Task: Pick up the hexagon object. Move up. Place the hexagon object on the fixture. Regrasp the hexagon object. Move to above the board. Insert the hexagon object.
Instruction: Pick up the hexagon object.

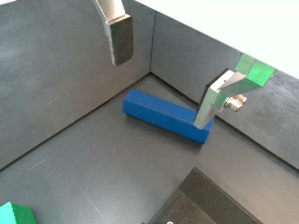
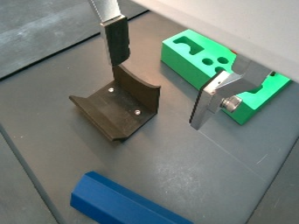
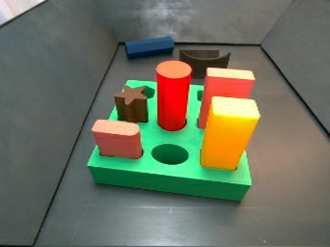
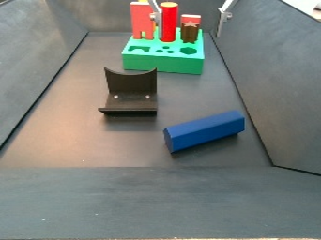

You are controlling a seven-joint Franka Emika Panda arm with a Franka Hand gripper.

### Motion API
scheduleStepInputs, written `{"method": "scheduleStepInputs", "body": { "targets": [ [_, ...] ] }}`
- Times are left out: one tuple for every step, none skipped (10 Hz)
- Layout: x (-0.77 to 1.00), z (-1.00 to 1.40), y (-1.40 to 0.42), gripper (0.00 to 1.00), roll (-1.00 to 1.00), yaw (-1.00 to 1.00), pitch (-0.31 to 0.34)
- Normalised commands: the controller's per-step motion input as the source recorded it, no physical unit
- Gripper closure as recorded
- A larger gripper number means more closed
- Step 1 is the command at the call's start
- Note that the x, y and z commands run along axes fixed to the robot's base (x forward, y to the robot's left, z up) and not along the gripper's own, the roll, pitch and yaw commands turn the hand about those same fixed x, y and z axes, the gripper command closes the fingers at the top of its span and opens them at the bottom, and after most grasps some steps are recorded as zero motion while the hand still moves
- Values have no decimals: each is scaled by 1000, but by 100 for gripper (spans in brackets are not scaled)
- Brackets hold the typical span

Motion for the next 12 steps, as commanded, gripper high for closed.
{"method": "scheduleStepInputs", "body": {
  "targets": [
    [-311,-200,77,0,-7,-334,-147],
    [-140,-411,171,0,0,-800,20],
    [-106,-511,0,0,0,-989,74],
    [-80,-626,97,0,0,-931,140],
    [-40,-680,117,0,0,-909,174],
    [0,-654,251,0,0,-783,220],
    [0,-640,337,0,0,-703,243],
    [89,-614,454,0,0,-574,269],
    [117,-594,506,0,0,-511,274],
    [129,-586,494,0,0,-514,281],
    [163,-569,460,0,0,-554,280],
    [194,-549,457,0,0,-549,294]
  ]
}}
